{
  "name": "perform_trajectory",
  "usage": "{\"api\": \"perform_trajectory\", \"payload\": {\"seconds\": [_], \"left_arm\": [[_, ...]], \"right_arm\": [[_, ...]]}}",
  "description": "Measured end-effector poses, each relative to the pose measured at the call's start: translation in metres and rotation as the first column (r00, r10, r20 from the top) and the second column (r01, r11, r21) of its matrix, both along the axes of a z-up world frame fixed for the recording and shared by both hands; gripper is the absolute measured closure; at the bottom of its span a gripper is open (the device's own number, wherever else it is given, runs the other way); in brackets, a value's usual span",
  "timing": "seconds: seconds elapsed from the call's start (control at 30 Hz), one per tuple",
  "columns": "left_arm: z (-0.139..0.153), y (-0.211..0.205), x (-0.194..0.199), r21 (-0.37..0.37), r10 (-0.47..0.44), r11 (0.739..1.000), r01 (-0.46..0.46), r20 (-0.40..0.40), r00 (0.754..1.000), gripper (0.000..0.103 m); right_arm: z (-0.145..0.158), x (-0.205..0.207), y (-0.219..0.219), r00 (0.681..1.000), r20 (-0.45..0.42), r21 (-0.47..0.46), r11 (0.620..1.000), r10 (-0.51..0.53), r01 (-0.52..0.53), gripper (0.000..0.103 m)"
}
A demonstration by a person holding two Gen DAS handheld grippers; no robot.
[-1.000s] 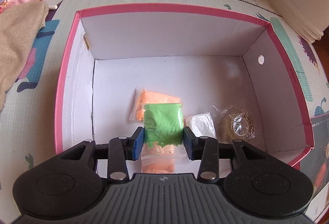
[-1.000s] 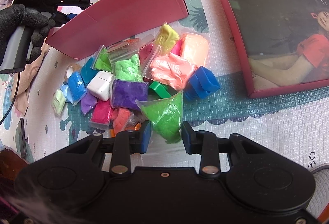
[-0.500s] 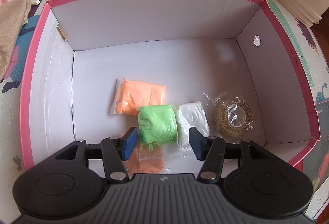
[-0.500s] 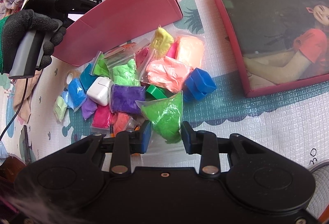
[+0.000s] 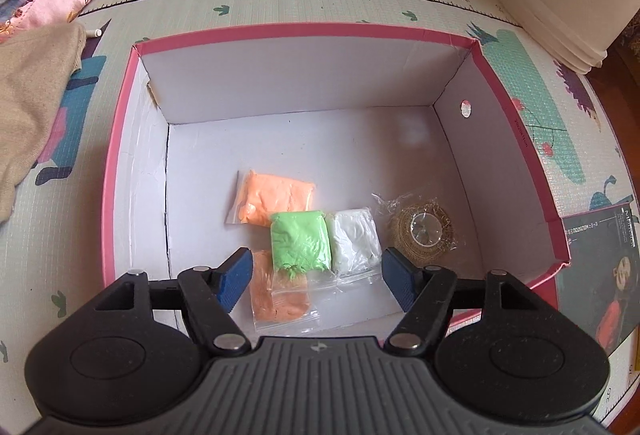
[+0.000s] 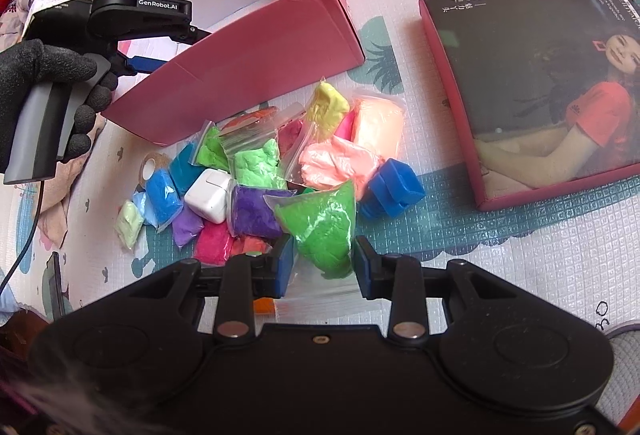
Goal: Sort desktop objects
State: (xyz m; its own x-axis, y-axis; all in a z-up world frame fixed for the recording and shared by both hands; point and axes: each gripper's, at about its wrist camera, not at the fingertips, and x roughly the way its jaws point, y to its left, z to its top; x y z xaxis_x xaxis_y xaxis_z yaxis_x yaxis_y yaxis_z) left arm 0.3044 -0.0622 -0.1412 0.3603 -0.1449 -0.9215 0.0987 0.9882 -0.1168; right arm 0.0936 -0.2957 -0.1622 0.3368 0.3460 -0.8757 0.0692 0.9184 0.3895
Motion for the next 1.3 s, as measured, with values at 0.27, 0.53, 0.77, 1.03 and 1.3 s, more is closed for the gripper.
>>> {"api": "perform_trajectory", "payload": {"seconds": [0.27, 0.53, 0.77, 1.03, 1.3], "left_arm": [[0.063, -0.007, -0.031, 0.049, -0.084, 0.996, 0.08, 0.086, 0.993, 0.033], [0.105, -0.002, -0.081, 0.101, -0.138, 0.987, 0.127, 0.105, 0.985, 0.033], [0.142, -0.001, -0.143, 0.116, -0.203, 0.975, 0.188, 0.132, 0.97, 0.033], [0.163, -0.003, -0.218, 0.13, -0.243, 0.967, 0.221, 0.19, 0.951, 0.033], [0.123, -0.006, -0.238, 0.094, -0.268, 0.961, 0.26, 0.097, 0.958, 0.033]], "right_arm": [[0.019, 0.005, 0.008, 0.999, 0.047, -0.006, 1.0, 0.017, -0.017, 0.071], [0.037, 0.003, 0.017, 0.997, 0.059, -0.041, 0.998, 0.058, -0.055, 0.071], [0.063, 0.009, 0.022, 0.991, 0.106, -0.061, 0.995, 0.081, -0.075, 0.071], [0.081, 0.023, 0.038, 0.98, 0.152, -0.087, 0.989, 0.129, -0.117, 0.071], [0.091, 0.04, 0.046, 0.97, 0.173, -0.148, 0.978, 0.172, -0.147, 0.071]]}}
